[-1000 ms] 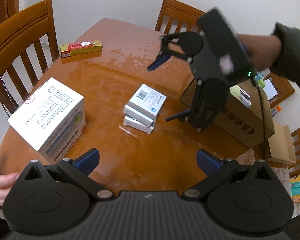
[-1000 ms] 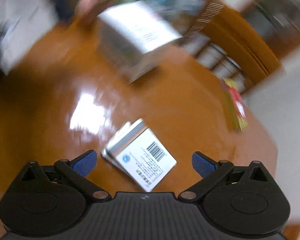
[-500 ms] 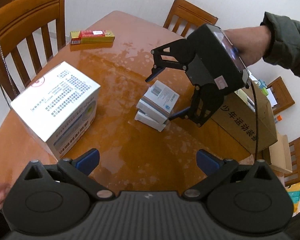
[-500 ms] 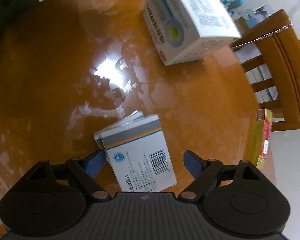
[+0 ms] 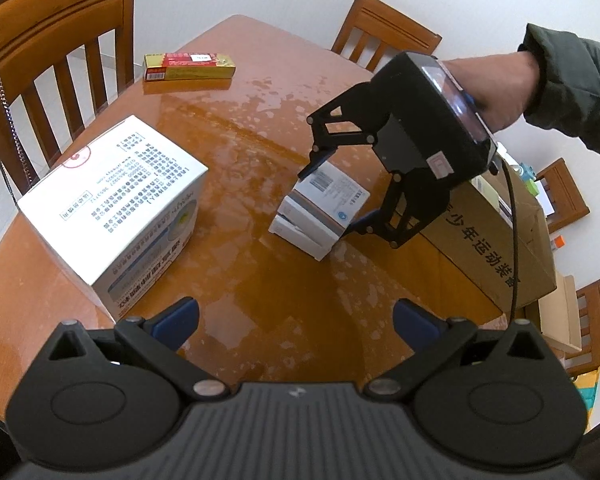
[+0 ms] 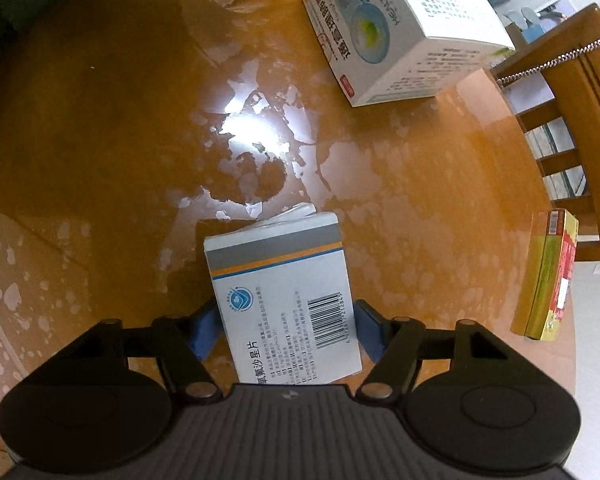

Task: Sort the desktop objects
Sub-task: 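Close the right gripper on a white medicine box with orange stripe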

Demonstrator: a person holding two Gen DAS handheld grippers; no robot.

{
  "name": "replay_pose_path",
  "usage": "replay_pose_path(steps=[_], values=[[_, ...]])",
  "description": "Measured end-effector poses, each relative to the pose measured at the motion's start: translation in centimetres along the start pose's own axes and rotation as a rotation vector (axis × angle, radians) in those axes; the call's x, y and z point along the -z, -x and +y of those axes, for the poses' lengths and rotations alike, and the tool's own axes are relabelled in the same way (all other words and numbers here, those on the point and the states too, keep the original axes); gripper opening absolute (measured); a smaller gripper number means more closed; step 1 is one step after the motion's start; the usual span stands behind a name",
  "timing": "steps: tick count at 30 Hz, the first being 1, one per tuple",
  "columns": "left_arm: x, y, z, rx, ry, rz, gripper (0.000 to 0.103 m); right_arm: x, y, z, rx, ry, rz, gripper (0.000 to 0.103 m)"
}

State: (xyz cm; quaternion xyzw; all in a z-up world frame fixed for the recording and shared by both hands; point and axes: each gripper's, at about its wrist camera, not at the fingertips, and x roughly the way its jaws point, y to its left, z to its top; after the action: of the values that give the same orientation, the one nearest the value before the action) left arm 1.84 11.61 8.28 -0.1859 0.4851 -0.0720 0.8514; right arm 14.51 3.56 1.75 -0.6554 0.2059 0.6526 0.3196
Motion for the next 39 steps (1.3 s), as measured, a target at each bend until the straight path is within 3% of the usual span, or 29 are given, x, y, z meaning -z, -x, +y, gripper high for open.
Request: replay_pose_path(steps=[7, 16, 18, 19, 22, 32, 33, 35, 39], values=[[-0.2, -0.1, -0.2, 0.009, -0.004, 0.000, 0.103, 0.4, 1.7, 0.0, 0.012, -0.107, -0.056, 0.072], [-0.5, -0.6, -1.4, 0.025, -0.039, 0.011, 0.103, 1.2, 3.5, 1.1, 0.060, -0.335, -0.151, 0.070], [-0.6, -0.9, -1.6, 0.030, -0.046, 0.018, 0.103, 1.6, 4.4, 2.1, 0.083, -0.366, -0.163, 0.057], [-0.6, -1.0, -1.8, 0.034, -0.048, 0.022, 0.103, 1.8, 4.9, 2.7, 0.093, -0.385, -0.168, 0.042], [-0.6, -1.4, -2.1, 0.043, -0.058, 0.032, 0.103, 2.4, 4.9, 3.7, 0.112, -0.441, -0.138, 0.042], [-0.5, -2.0, -3.3, 0.064, -0.100, 0.048, 0.103, 4.6, 5.3, 5.3, 0.259, -0.711, -0.082, 0.064], [-0.5, -2.0, -3.4, 0.065, -0.103, 0.047, 0.103, 4.8, 5.4, 5.4, 0.286, -0.749, -0.078, 0.068], [-0.5, -2.1, -3.5, 0.067, -0.102, 0.048, 0.103, 5.0, 5.7, 5.9, 0.328, -0.802, -0.081, 0.089], [-0.3, -2.3, -3.9, 0.070, -0.110, 0.058, 0.103, 4.4, 5.7, 7.5, 0.345, -0.795, -0.095, 0.090]])
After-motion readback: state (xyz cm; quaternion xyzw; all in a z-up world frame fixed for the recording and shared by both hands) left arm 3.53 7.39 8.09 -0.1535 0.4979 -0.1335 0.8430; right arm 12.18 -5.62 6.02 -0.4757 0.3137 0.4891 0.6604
